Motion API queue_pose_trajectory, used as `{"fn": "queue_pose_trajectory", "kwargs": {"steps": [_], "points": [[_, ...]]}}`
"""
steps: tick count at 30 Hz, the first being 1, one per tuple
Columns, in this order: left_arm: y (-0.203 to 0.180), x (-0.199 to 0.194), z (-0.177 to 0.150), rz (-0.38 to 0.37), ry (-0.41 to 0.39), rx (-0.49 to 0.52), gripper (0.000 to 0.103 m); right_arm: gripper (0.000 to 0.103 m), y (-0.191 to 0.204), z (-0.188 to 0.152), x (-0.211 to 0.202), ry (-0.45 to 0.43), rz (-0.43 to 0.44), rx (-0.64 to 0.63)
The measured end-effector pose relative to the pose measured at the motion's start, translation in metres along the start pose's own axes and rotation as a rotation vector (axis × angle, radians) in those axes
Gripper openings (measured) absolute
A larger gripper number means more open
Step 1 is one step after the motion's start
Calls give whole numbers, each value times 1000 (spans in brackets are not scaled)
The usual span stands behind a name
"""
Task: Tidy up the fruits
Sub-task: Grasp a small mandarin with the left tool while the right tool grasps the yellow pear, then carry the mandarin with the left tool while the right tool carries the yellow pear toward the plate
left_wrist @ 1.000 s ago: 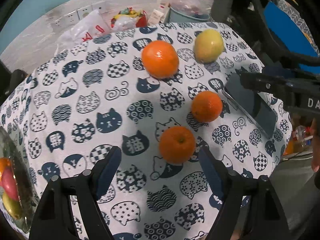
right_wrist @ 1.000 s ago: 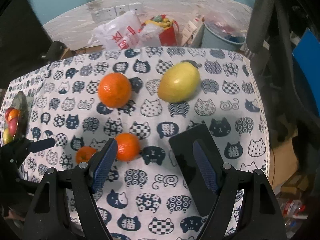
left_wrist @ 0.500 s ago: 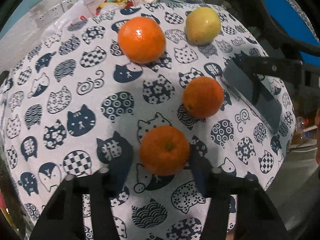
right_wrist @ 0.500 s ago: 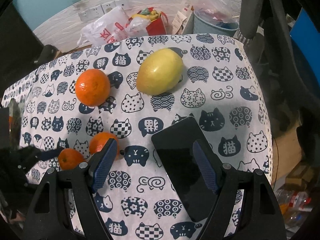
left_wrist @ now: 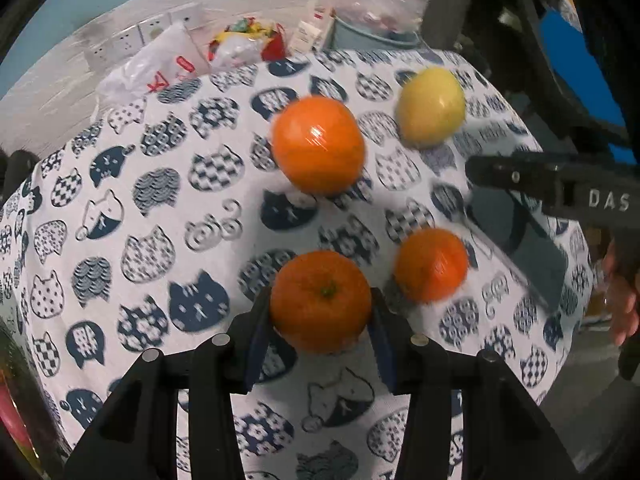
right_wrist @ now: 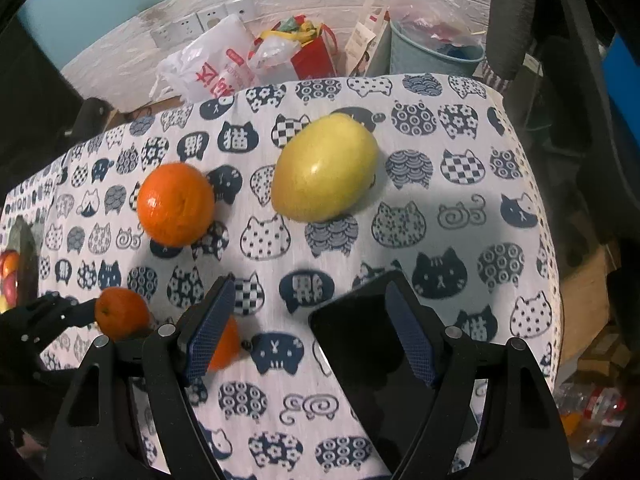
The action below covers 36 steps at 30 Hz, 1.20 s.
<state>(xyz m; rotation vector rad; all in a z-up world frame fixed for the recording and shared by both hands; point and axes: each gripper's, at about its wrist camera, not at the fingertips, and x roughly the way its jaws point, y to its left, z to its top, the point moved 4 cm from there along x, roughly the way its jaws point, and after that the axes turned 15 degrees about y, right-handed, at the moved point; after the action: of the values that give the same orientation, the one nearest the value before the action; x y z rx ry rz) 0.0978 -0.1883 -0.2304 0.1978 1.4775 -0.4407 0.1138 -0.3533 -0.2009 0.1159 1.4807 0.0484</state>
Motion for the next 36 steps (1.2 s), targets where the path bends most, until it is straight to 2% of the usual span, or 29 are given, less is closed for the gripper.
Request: {"fn": "queue_pose_trajectory", "kwargs": {"steps": [12,19,30,33,36], "points": [[27,-16,26,30,-71,-37,46,78,-8,43,15,-28,46,75],[44,-20,33,23,-84,-80,46,78,-14,60,25,-29,54,100],[58,-26,32,20,-95,-110,46,78,-9,71,41,-21,6,77],[61,-27,30,21,-94,-115,46,71,-8,73,42,-21,-33,62],[63,-27,28,20,-89,-121,46,69,-8,73,45,-9,-34,54]]}}
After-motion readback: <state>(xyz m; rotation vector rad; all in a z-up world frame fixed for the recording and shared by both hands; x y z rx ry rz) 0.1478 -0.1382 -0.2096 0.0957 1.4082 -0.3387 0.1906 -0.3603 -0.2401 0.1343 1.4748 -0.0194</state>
